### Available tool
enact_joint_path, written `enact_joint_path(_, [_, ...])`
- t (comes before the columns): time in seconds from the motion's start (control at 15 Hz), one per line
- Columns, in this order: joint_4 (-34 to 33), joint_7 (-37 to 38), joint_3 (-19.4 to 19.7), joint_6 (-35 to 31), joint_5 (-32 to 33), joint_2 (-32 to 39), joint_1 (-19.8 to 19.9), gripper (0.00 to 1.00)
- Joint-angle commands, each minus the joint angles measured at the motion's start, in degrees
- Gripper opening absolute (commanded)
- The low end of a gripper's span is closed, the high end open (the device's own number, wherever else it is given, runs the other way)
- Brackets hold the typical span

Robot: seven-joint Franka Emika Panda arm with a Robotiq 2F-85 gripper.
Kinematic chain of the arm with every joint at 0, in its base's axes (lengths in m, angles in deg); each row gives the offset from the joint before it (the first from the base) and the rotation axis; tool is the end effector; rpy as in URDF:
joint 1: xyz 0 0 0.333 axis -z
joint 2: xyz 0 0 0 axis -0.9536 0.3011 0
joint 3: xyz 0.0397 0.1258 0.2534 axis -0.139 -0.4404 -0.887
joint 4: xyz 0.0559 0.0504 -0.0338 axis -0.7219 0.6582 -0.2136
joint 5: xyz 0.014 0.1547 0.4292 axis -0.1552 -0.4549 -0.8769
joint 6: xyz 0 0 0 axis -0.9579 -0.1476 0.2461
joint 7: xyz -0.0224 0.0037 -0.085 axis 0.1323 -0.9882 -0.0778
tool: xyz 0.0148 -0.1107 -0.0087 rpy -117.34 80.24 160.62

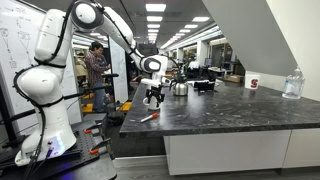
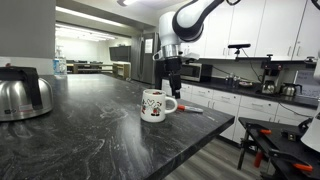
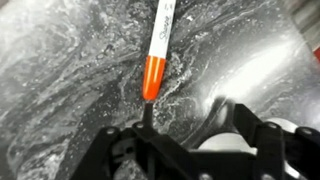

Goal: Put the marker in the cup, then move the cup to the left and remove the marker from the cup

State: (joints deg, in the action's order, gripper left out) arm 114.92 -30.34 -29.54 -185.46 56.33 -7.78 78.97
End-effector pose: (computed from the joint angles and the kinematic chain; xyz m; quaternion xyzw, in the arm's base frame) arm 0.6090 -0.0467 0.1821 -0.9810 -0.1696 0.0875 0.0349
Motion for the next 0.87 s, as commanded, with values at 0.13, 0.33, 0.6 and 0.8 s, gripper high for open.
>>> enact_joint_path(0.13, [5.3, 0.4, -0.4, -2.7, 2.0, -10.1, -2.7, 1.00])
enact_joint_path(0.33, [5.6, 0.6, -0.2, -1.4, 3.4, -14.1, -4.2, 1.00])
enact_joint_path(0.6, [6.4, -0.2, 0.0, -1.8, 6.1, -17.4, -5.0, 1.00])
enact_joint_path(0.8, [7.5, -2.4, 0.0, -3.2, 5.9, -19.0, -5.1, 1.00])
